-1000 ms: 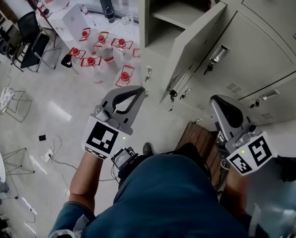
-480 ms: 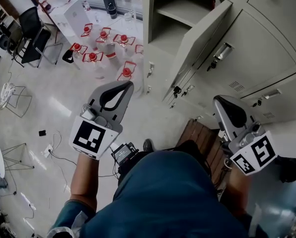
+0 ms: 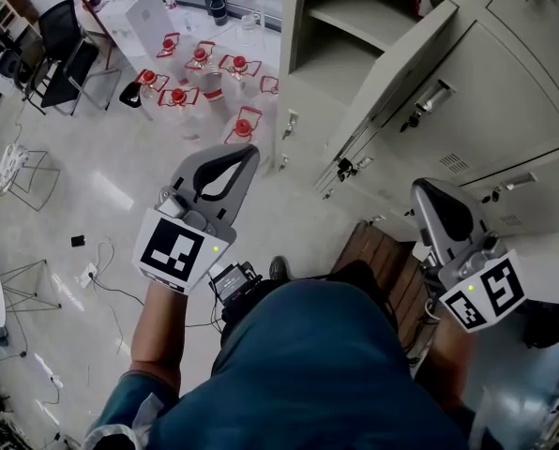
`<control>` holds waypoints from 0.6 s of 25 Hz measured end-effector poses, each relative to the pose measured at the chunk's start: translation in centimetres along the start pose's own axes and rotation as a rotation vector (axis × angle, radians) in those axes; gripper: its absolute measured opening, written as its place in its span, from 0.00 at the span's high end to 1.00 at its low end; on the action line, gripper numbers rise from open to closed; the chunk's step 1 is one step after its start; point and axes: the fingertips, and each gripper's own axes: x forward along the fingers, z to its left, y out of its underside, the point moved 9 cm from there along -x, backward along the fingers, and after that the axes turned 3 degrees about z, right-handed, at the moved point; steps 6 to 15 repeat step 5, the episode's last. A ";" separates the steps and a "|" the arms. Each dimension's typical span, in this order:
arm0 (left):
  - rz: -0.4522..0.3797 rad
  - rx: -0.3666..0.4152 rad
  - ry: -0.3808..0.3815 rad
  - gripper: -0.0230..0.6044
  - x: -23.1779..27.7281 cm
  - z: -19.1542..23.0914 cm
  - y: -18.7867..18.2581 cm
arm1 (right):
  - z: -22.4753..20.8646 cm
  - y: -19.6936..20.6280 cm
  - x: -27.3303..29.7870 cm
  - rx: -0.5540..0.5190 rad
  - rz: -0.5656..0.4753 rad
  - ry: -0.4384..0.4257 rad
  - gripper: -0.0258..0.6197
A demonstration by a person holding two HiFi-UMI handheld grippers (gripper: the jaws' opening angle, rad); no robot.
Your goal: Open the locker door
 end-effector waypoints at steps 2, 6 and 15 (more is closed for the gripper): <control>0.001 0.001 0.003 0.94 0.0 0.4 0.2 | 0.2 -0.1 0.3 0.001 0.001 0.003 0.91; 0.000 0.004 0.007 0.94 -0.1 0.8 0.4 | 0.4 -0.1 0.6 0.003 0.004 0.009 0.91; 0.000 0.004 0.007 0.94 -0.1 0.8 0.4 | 0.4 -0.1 0.6 0.003 0.004 0.009 0.91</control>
